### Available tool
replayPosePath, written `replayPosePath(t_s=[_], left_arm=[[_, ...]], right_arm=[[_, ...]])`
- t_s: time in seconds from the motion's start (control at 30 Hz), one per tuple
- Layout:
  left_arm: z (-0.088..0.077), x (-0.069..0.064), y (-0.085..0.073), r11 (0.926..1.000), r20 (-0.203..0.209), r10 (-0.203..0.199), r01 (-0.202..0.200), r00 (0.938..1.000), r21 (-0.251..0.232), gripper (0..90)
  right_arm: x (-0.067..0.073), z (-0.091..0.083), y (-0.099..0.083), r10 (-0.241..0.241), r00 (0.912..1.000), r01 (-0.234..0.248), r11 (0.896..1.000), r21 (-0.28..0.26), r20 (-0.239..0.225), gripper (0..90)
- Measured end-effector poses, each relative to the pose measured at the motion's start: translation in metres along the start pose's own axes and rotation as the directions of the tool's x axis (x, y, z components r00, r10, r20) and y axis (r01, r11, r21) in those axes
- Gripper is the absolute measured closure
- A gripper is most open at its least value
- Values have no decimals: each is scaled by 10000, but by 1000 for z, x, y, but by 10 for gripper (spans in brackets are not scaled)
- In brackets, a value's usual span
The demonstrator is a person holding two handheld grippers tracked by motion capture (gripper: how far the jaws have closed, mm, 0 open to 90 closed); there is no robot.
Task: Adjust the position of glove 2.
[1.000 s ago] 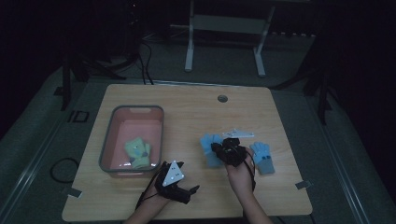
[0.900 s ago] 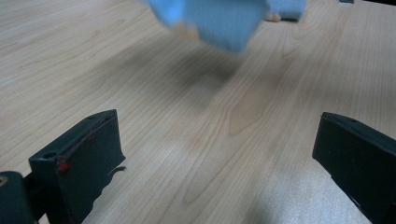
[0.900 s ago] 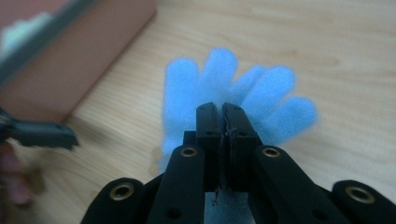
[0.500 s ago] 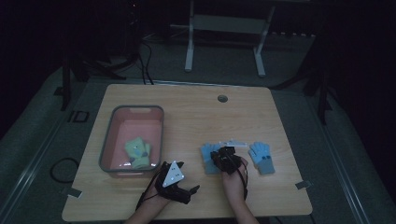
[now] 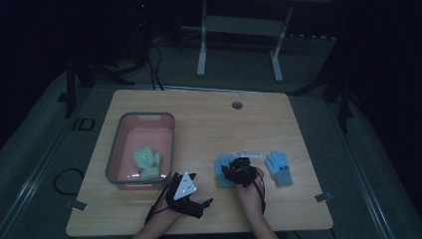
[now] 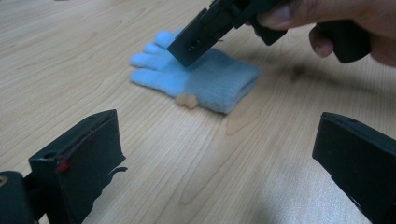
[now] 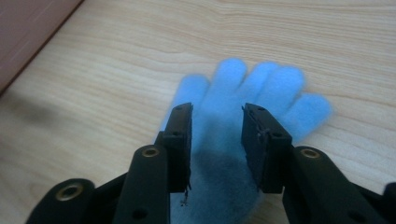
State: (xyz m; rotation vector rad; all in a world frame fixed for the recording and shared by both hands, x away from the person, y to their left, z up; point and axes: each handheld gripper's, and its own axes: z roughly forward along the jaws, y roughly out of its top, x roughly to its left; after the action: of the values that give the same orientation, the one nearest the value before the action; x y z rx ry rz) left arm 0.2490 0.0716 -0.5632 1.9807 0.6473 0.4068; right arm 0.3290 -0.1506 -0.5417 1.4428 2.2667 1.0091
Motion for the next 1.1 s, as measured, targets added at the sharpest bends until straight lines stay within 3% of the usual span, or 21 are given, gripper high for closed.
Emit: replayPosePath(t_s=[0.1,0.13,0.23,0.37,0.5,0.7,0.9,1.1], left_arm=[[0,0,0,10000,38,24,-24,10000,1,17],[0,0,0,10000,41,38,-38,10000,10,17],[0,-1,0,10000,55,52,-52,10000,13,17],[-1,-1,0,9999,3,45,-45,10000,-141,17],[-2,0,-1,9999,5,-5,5,10000,-129,17],[-2,0,-1,9999,13,-49,49,10000,-146,17],[-2,0,-2,9999,19,-81,81,10000,-120,17],[-1,0,-2,9999,45,-61,61,10000,-83,17]], right_arm=[[-3,-3,5,-272,9989,275,9996,87,-381,549],[-6,-6,9,-558,9974,566,9983,168,-466,522],[-10,-11,14,-799,9953,810,9965,187,-540,531],[-25,-25,23,-1310,9849,1325,9912,58,-1130,573],[-35,-29,25,-1499,9801,1521,9883,65,-1303,591],[-46,-36,19,-1952,9722,1974,9803,45,-1289,608],[-61,-45,11,-2569,9581,2590,9659,3,-1266,603],[-87,-60,9,-2679,9555,2685,9632,-126,-1234,602]])
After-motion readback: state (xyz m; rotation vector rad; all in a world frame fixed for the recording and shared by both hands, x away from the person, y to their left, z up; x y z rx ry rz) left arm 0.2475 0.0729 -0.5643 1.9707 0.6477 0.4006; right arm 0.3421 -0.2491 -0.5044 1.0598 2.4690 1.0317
